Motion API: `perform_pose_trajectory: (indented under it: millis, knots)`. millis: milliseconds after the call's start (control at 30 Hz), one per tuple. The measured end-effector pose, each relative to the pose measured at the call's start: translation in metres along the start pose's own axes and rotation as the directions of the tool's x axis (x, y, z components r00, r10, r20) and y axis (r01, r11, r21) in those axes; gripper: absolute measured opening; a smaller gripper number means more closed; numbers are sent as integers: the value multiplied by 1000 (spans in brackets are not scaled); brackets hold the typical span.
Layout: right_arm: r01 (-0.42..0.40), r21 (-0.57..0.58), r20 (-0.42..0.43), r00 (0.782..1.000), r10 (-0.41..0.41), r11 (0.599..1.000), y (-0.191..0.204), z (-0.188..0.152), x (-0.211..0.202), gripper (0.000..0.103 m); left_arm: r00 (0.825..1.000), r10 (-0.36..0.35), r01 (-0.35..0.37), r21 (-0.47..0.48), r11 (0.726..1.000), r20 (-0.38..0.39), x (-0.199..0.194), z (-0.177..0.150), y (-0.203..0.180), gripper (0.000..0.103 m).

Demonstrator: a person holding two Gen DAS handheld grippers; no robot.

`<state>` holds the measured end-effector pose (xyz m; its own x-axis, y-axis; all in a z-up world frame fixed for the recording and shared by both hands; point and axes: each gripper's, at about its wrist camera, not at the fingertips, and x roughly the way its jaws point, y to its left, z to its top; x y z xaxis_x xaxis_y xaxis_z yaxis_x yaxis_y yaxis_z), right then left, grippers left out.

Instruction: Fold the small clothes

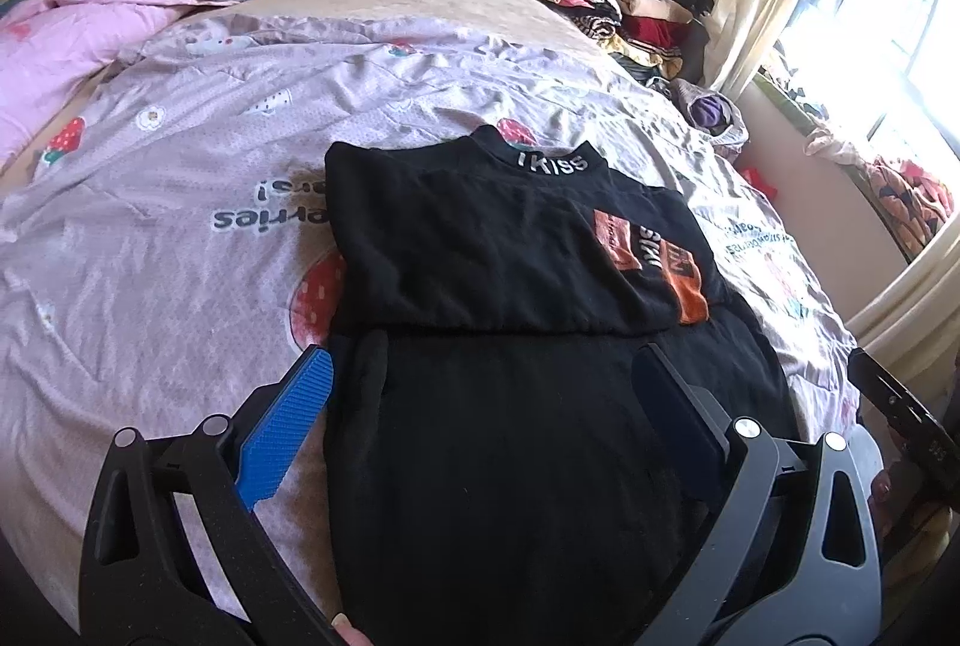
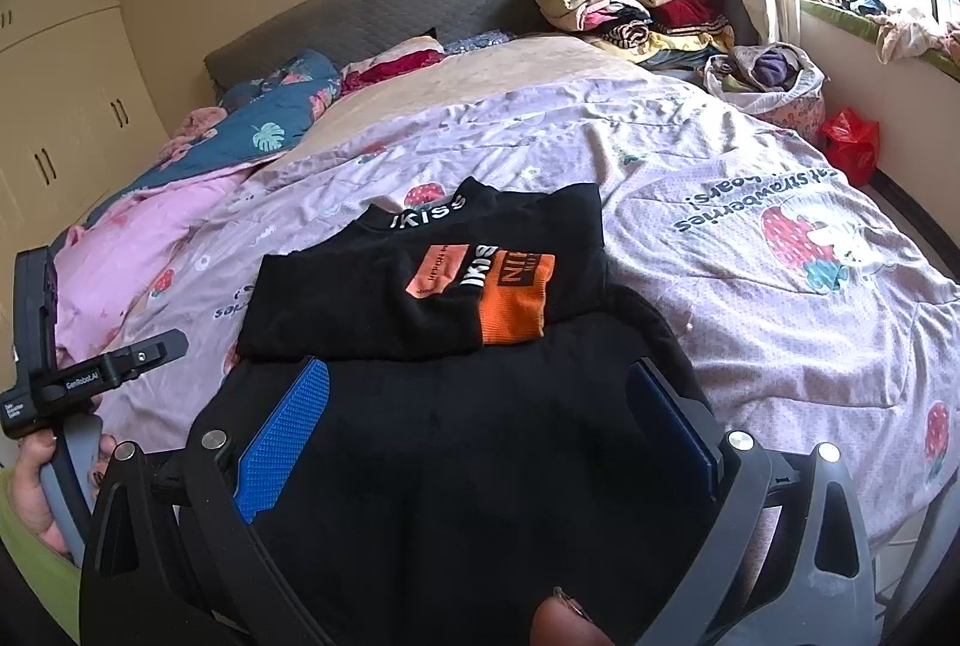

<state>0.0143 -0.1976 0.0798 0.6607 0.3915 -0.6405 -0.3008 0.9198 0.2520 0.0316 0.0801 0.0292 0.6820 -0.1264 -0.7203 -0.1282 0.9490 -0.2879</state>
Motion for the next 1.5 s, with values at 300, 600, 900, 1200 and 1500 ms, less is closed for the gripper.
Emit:
perform_pose_trajectory:
  millis: [300, 600, 900, 1200, 1500]
  knots:
    - [-2, -14, -22, 1000, 2, 1000, -1, -14, -6, 99, 1000, 5, -5, -10, 1000, -27, -7, -15, -1, 93]
    - [-7, -10, -20, 1000, 7, 1000, -2, -23, -13, 99, 999, 0, -1, -22, 1000, -47, -8, -29, 3, 93]
    - [26, -9, -23, 999, -26, 1000, -9, -29, -20, 99, 998, 6, -7, -16, 1000, -58, -11, -41, 7, 93]
    - [59, -5, -51, 997, -59, 998, -19, -38, -22, 99, 998, 13, -15, -22, 1000, -65, -18, -50, 16, 93]
    - [83, -24, -76, 994, -84, 996, -22, -49, -25, 99, 996, 27, -30, -29, 999, -89, -20, -64, 28, 93]
